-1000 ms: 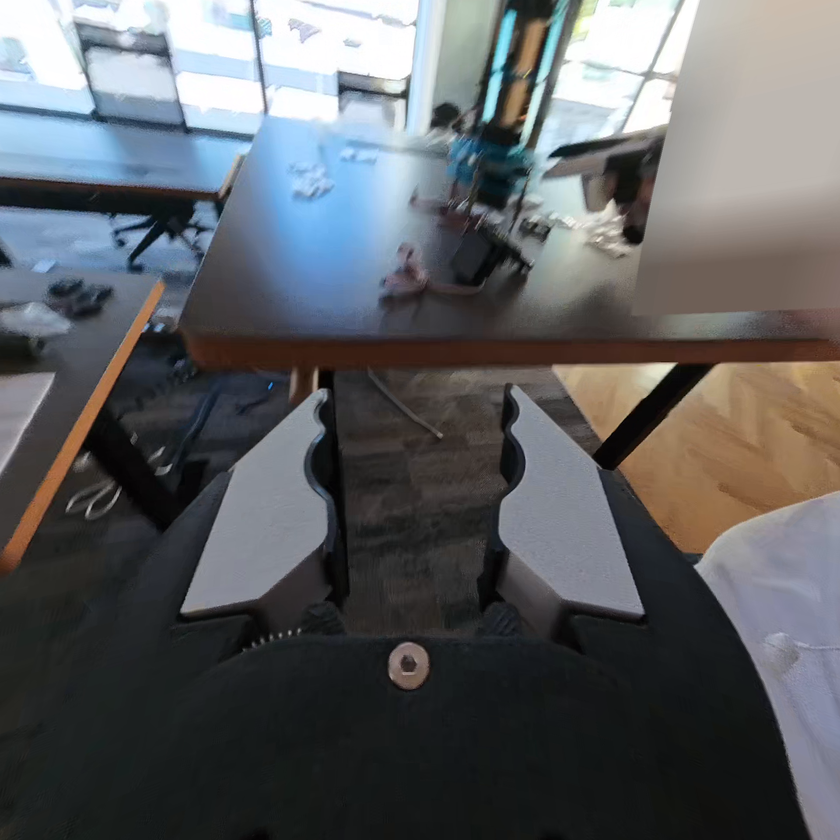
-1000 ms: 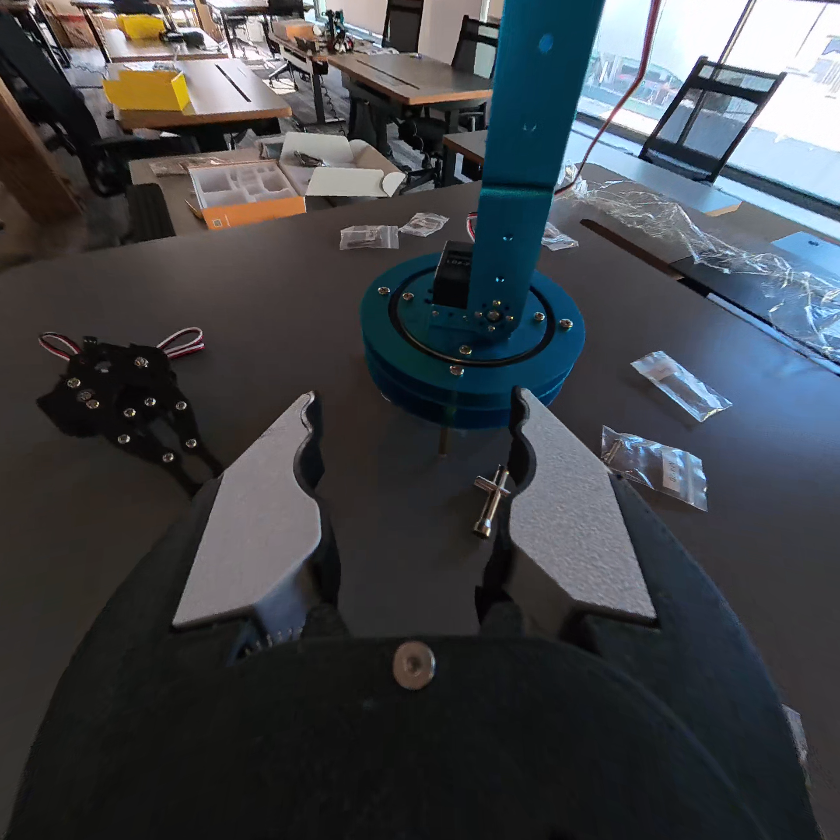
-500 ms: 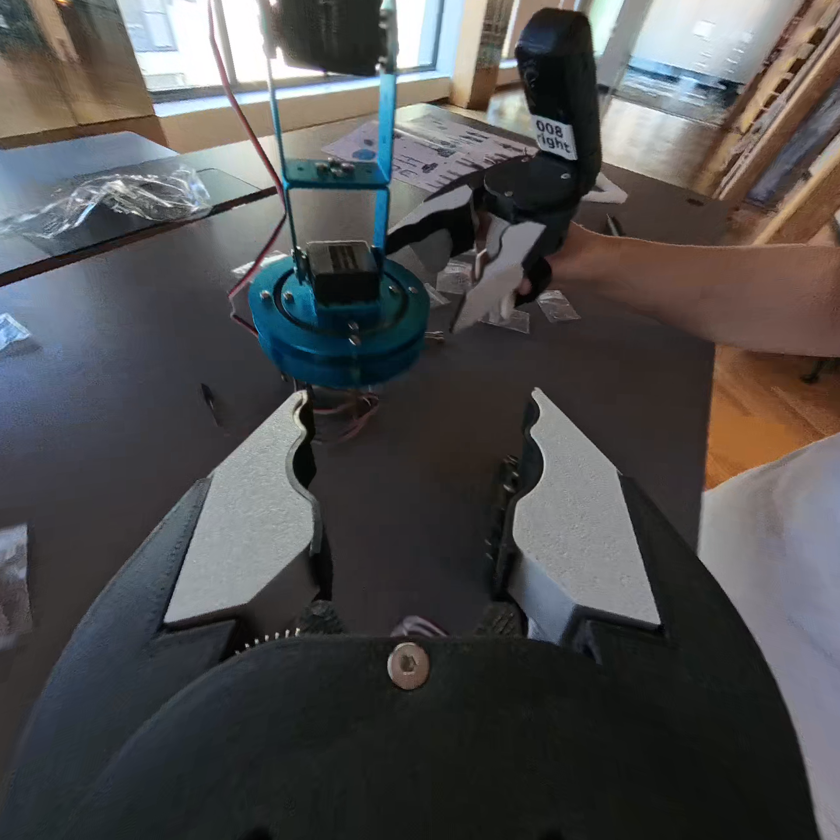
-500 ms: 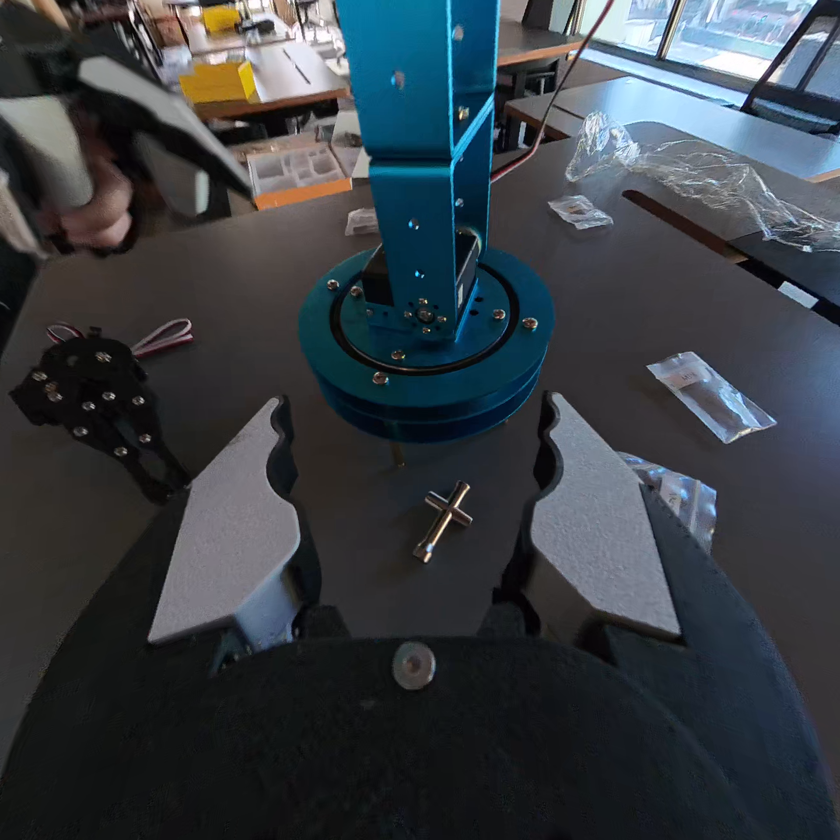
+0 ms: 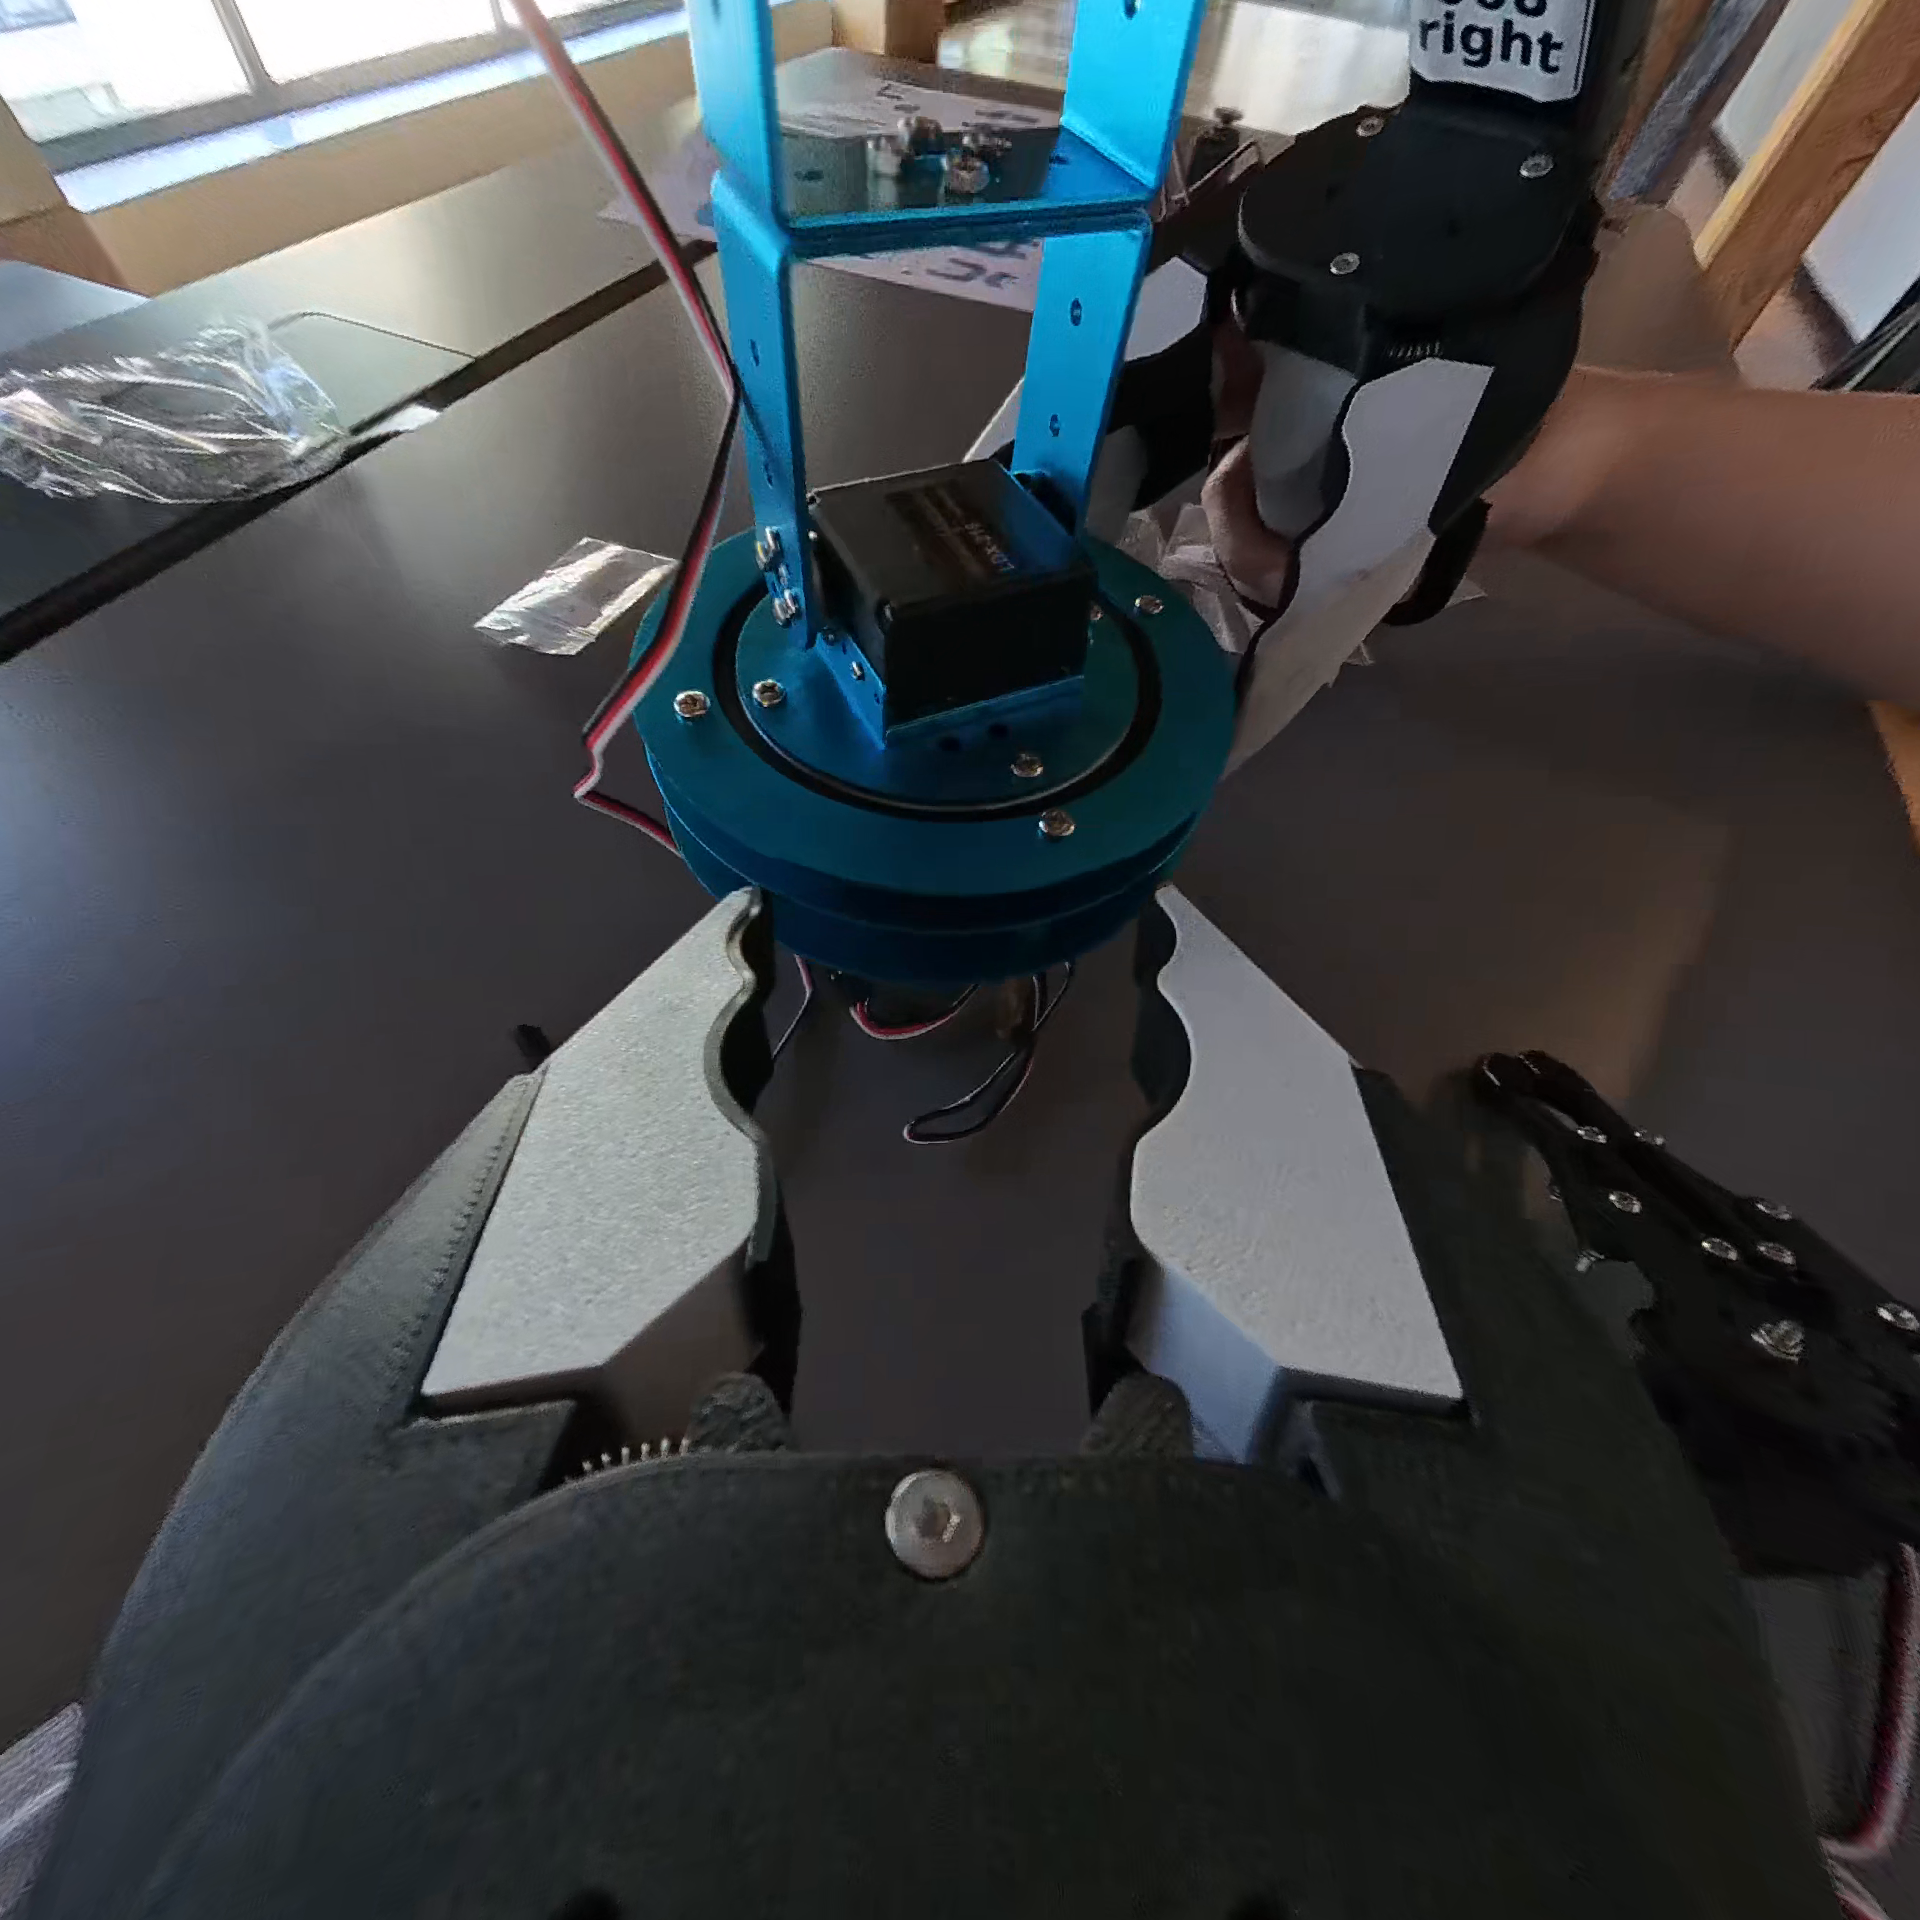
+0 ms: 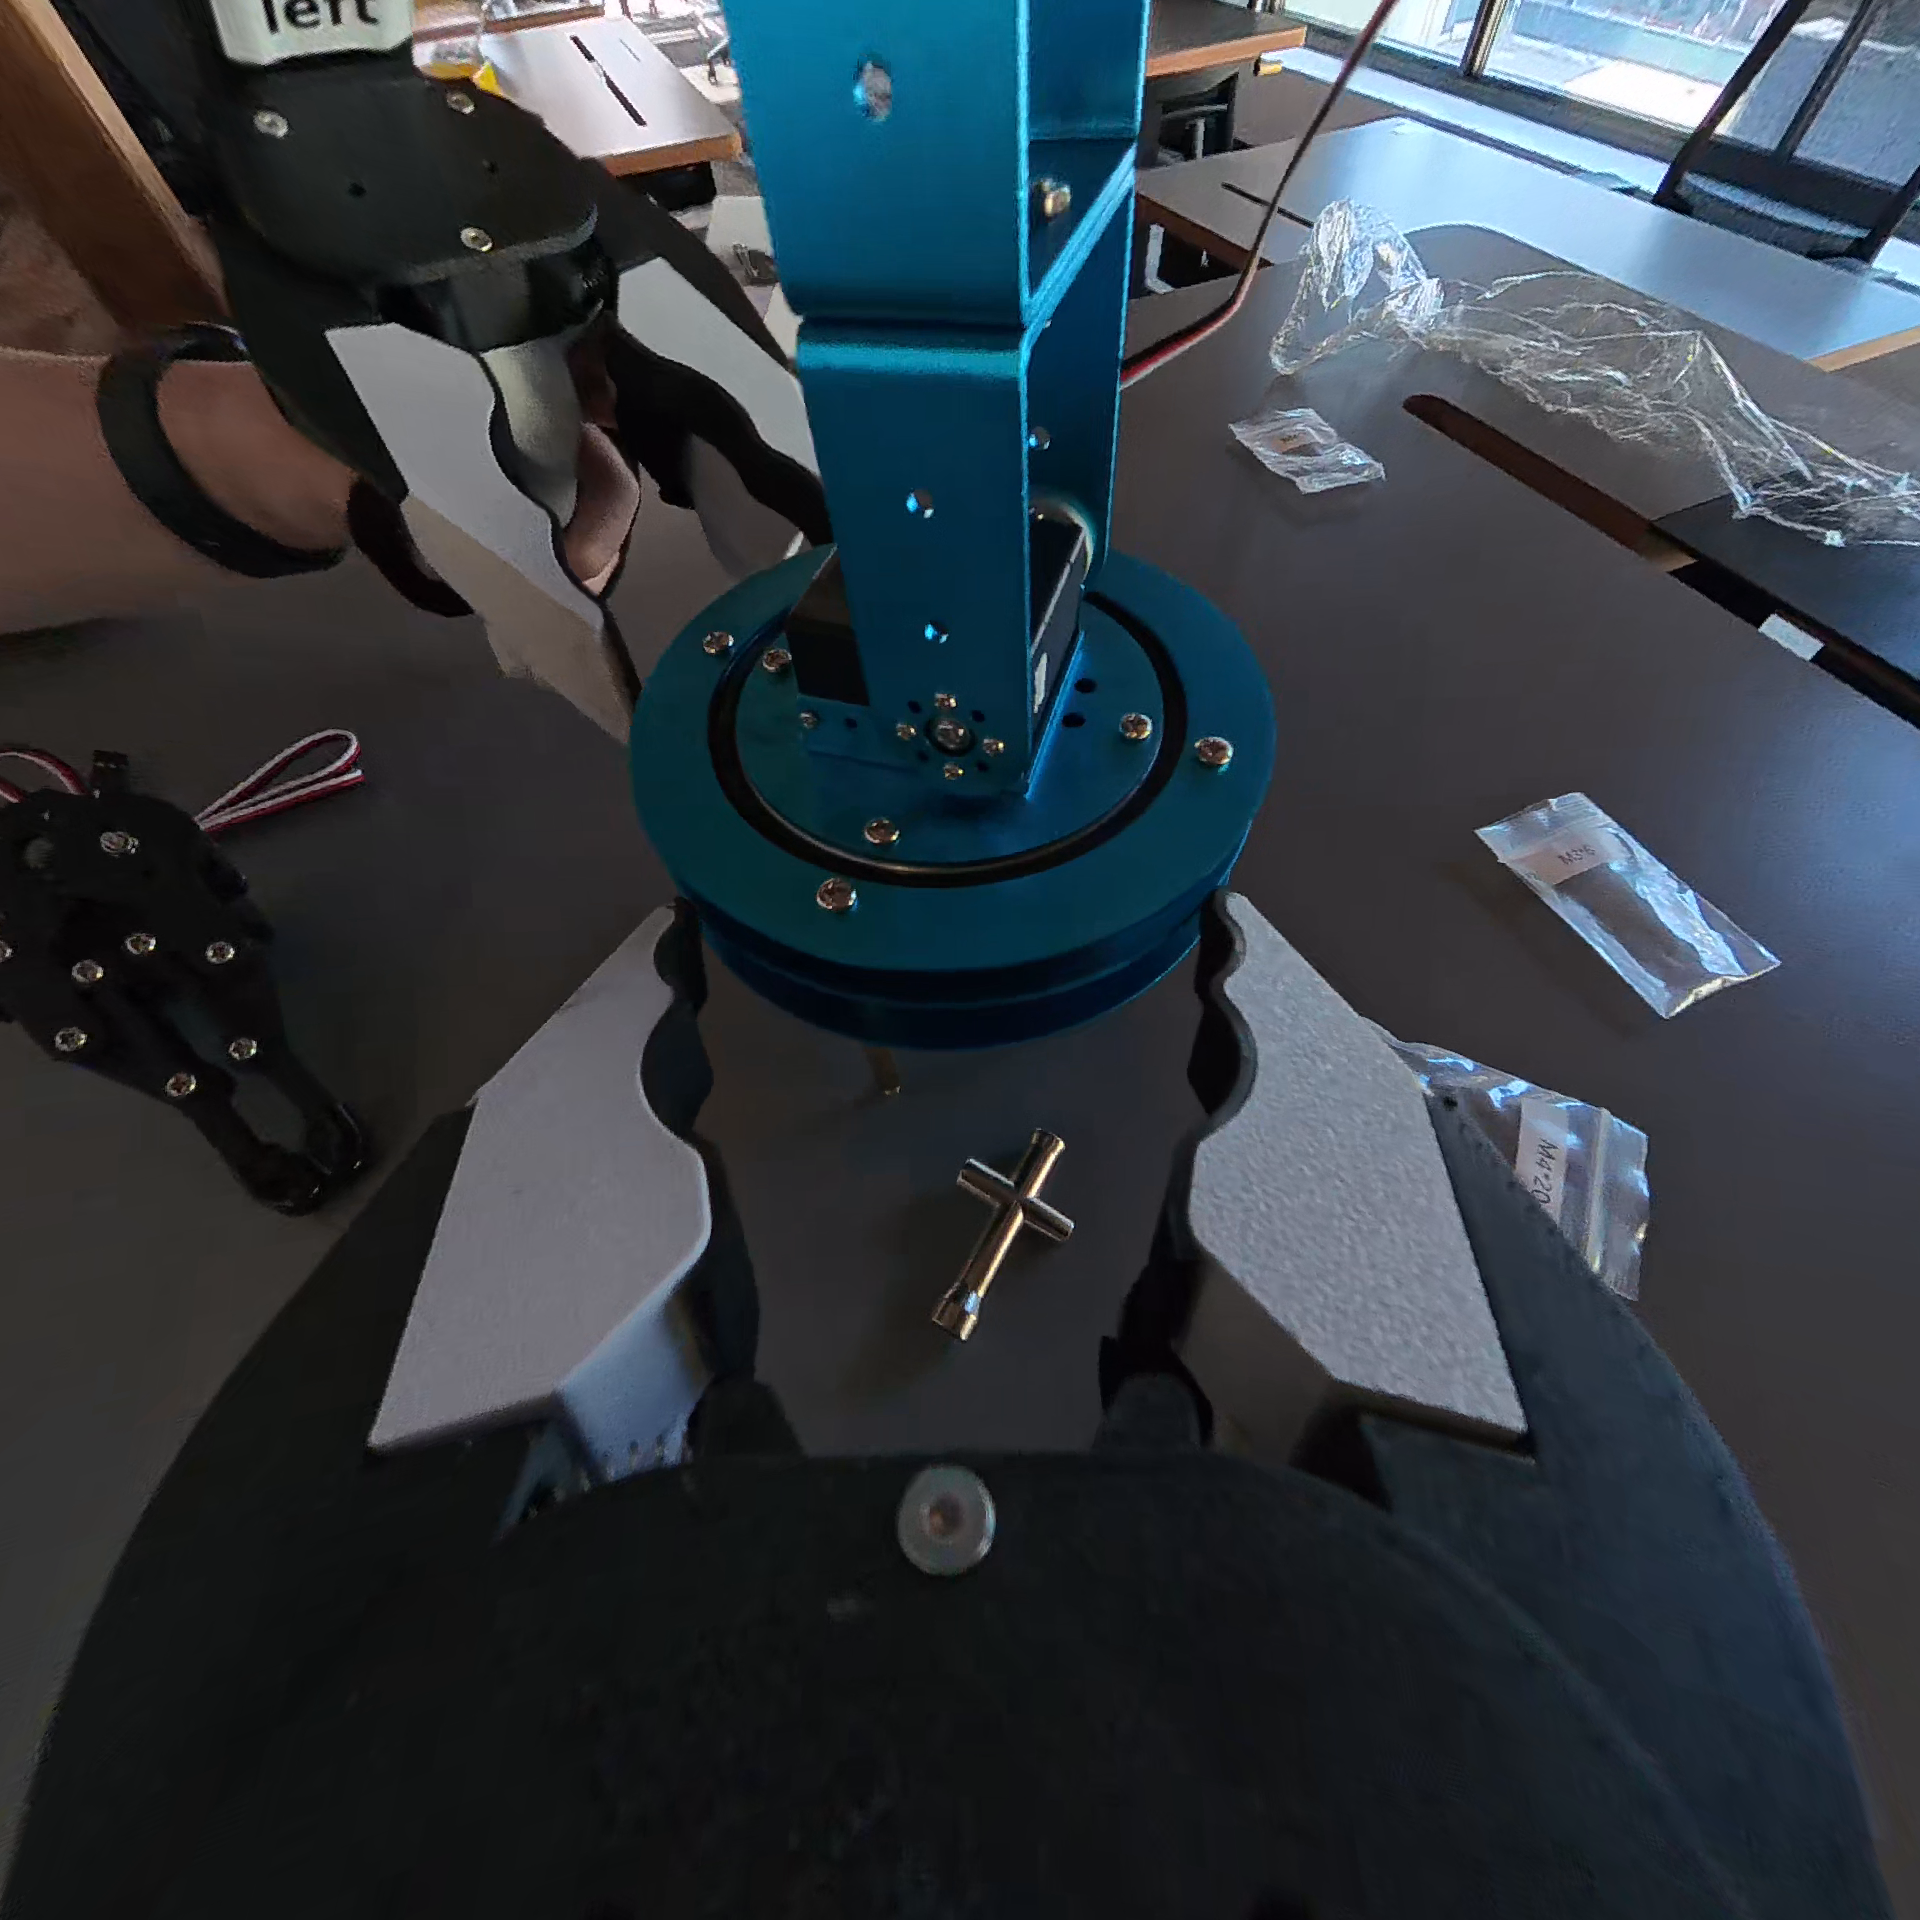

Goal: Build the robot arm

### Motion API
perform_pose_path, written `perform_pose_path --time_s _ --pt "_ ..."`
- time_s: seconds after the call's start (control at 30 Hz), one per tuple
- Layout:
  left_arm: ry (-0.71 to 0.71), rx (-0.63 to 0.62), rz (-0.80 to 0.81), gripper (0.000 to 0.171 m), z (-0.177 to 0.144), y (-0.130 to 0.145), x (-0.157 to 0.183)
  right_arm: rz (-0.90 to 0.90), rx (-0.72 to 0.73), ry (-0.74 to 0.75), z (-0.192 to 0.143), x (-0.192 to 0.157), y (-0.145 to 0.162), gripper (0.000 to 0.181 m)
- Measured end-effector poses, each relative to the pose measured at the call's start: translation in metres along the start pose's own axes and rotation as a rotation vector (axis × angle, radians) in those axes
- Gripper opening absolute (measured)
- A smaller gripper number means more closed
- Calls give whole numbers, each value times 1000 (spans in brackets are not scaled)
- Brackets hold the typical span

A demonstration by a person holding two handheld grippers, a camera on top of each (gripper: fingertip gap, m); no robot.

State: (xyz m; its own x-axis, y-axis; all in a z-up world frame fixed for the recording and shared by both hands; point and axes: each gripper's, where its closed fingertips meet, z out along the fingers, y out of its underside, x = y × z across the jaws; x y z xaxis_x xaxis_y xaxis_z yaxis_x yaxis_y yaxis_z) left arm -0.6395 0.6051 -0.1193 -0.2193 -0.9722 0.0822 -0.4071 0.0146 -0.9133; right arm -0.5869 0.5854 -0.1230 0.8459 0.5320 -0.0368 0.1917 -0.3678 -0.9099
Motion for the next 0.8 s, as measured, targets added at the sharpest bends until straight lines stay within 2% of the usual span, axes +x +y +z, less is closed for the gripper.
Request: perform_pose_path --time_s 0.5,0.8 --pt "39 -79 29 65 -2 -3 -39 13 -150 -2 23 28 -10 95" --pt "33 -99 30 65 7 -7 -49 36 -240 -51 20 42 -11 92"
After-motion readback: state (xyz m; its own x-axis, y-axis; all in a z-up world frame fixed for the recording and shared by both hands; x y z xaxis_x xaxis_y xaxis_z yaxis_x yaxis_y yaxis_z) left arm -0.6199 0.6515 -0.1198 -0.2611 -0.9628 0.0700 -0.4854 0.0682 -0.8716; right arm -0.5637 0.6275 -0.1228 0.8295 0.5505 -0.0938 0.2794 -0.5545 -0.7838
